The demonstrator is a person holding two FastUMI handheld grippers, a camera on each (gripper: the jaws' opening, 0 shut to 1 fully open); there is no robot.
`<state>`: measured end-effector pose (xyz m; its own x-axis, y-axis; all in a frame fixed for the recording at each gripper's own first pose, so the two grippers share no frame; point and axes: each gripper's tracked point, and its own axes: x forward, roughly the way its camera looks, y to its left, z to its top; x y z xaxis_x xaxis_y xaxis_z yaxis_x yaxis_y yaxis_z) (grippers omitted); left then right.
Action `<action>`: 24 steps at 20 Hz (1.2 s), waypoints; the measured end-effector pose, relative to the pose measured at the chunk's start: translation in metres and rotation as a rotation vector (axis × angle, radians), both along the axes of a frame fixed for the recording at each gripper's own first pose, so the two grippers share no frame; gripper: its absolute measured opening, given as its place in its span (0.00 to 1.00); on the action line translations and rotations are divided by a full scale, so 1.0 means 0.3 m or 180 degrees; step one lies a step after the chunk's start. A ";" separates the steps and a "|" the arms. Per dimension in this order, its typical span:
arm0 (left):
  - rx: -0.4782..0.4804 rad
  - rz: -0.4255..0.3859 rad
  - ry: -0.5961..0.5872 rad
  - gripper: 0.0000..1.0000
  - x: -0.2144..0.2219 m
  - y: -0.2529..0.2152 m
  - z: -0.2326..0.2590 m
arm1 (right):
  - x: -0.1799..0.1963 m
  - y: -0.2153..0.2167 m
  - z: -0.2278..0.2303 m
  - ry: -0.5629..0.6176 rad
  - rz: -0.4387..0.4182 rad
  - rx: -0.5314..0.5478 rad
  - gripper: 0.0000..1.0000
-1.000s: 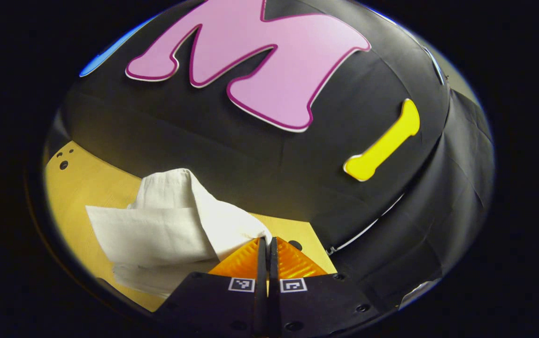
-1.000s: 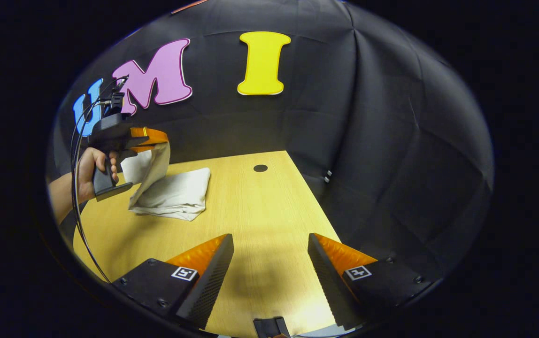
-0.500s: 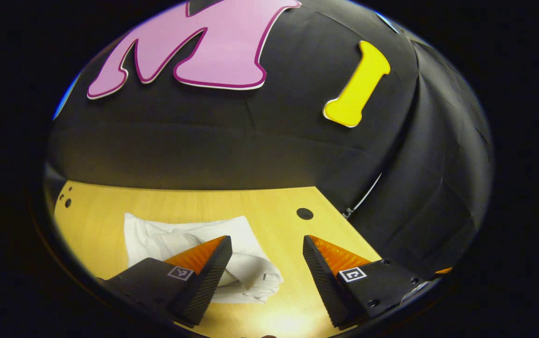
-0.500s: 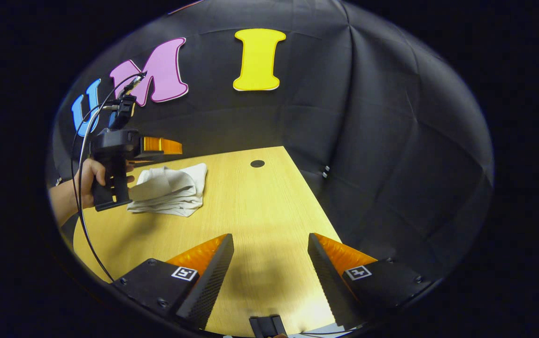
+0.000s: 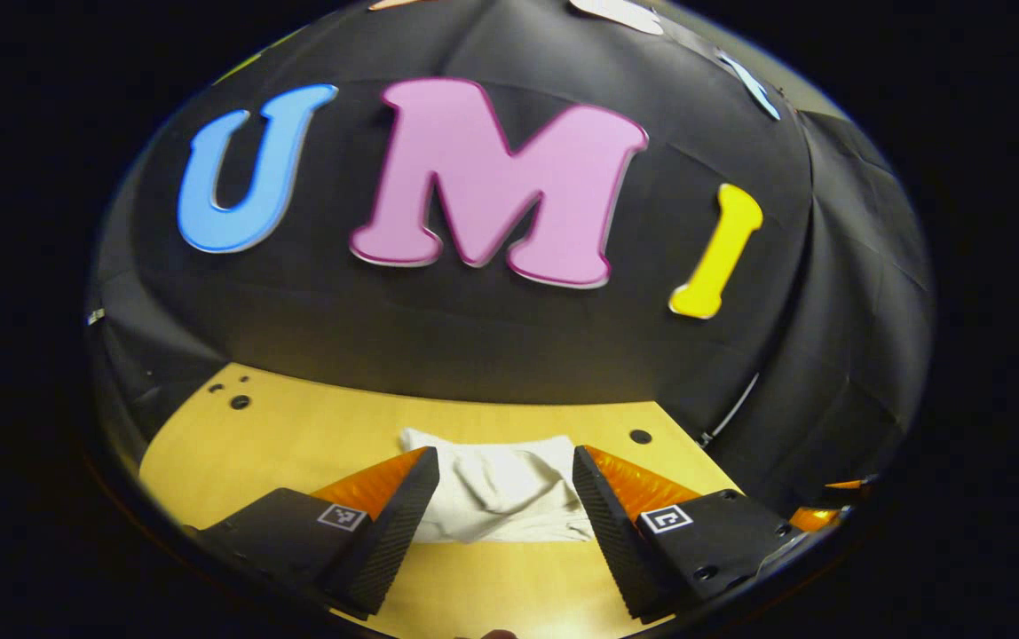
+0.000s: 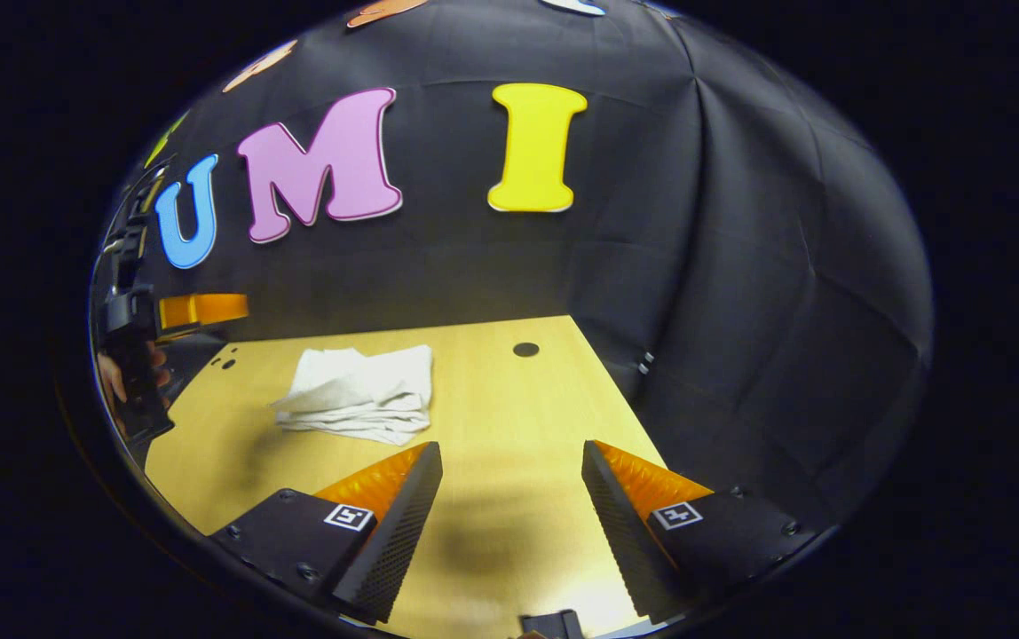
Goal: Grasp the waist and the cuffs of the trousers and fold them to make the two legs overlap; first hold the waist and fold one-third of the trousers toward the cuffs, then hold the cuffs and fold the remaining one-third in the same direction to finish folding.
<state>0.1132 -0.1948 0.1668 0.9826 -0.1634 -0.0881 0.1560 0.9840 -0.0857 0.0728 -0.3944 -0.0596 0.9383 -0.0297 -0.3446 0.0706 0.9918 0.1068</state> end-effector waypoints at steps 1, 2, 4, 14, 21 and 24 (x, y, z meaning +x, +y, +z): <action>0.0074 0.0134 -0.0081 0.96 -0.053 0.084 0.025 | -0.001 0.035 0.033 -0.0058 0.0024 -0.0004 0.98; 0.0141 0.0271 -0.0160 0.96 -0.105 0.165 0.050 | -0.004 0.068 0.067 -0.0111 0.0050 -0.0023 0.98; 0.0163 0.0412 -0.0274 0.96 -0.235 0.283 0.092 | -0.037 0.127 0.145 -0.0236 0.0079 -0.0104 0.98; -0.0177 0.0663 -0.0483 0.96 -0.714 0.621 0.054 | -0.284 0.512 0.360 -0.0898 0.0211 -0.0142 0.97; -0.0162 0.0860 -0.0388 0.96 -0.943 0.706 -0.164 | -0.538 0.696 0.236 -0.0764 0.0341 -0.0193 0.98; -0.0136 0.0821 -0.0313 0.96 -0.970 0.681 -0.209 | -0.576 0.703 0.214 -0.0720 0.0290 -0.0140 0.98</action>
<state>-0.1779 0.0095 0.1040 0.9957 0.0918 0.0113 -0.0897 0.9881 -0.1248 -0.0999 -0.1835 0.0045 0.9909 0.0483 -0.1258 -0.0402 0.9970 0.0662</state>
